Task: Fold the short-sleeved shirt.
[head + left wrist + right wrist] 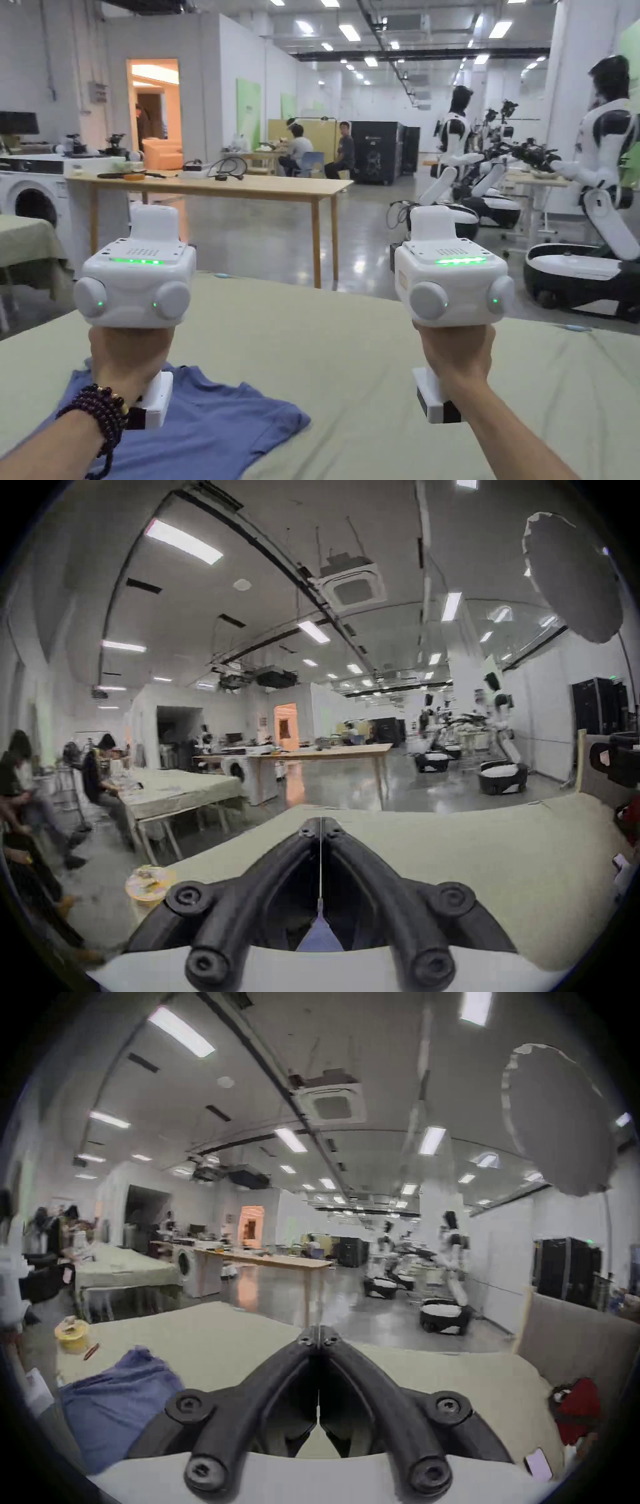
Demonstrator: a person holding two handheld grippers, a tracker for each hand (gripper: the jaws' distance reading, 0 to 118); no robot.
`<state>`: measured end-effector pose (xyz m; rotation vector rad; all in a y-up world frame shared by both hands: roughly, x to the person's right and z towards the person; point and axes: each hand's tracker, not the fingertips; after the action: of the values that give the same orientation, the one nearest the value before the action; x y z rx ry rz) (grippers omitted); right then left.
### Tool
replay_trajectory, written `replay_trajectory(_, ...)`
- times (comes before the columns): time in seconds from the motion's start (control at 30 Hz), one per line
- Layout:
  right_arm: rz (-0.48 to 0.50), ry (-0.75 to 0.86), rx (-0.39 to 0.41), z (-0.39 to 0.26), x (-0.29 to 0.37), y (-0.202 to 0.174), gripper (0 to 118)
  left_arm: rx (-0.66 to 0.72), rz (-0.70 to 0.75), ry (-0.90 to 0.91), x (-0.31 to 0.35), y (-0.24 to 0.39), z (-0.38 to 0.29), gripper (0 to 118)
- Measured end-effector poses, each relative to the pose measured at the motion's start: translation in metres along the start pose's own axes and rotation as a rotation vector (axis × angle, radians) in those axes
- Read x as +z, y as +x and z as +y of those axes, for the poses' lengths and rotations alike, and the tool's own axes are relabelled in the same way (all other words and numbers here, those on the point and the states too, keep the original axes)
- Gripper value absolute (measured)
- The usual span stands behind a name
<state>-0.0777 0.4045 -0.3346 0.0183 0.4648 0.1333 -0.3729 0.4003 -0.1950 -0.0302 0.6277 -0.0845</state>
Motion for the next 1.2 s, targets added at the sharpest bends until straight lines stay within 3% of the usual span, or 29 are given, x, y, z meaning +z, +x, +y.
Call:
replay_trajectory(0.07,0.047,0.008,0.028,0.003,-0.003,-0.035,0,-0.009,0.051,-0.008,0.005,-0.032,0.001,0)
replay_trajectory(0.13,0.075,0.015,0.000,0.004,-0.002,-0.050,0,-0.003,0.076,-0.013,0.006,-0.052,0.003,0)
replay_trajectory(0.3,0.106,-0.012,-0.021,0.002,-0.008,-0.050,0,-0.008,0.072,-0.038,0.005,-0.062,0.000,0)
replay_trajectory(0.4,0.119,-0.026,-0.026,-0.004,-0.005,-0.038,0,-0.084,-0.032,-0.160,-0.010,-0.048,-0.011,0)
replay_trajectory(0.47,0.123,-0.032,-0.023,-0.012,0.000,-0.030,0,-0.135,-0.169,-0.340,-0.035,-0.036,-0.028,0)
replay_trajectory(0.63,0.156,-0.059,0.057,-0.038,0.005,-0.015,0,-0.188,-0.330,-0.613,-0.095,-0.005,-0.097,0)
replay_trajectory(0.67,0.179,-0.072,0.062,-0.045,0.004,-0.012,0,-0.169,-0.354,-0.662,-0.108,0.001,-0.111,9)
replay_trajectory(0.7,0.181,-0.076,0.060,-0.051,0.004,-0.009,0,-0.147,-0.375,-0.704,-0.119,0.007,-0.123,35)
replay_trajectory(0.73,0.187,-0.091,0.059,-0.057,0.003,-0.006,0,-0.143,-0.388,-0.727,-0.129,0.013,-0.137,88)
replay_trajectory(0.77,0.197,-0.110,0.058,-0.064,0.001,-0.004,0,-0.142,-0.400,-0.747,-0.141,0.019,-0.151,115)
replay_trajectory(1.07,0.230,-0.198,0.045,-0.113,-0.022,0.001,0,-0.157,-0.376,-0.930,-0.206,0.056,-0.259,117)
replay_trajectory(1.2,0.262,-0.233,0.033,-0.131,-0.034,-0.007,0,-0.175,-0.369,-0.909,-0.216,0.055,-0.287,117)
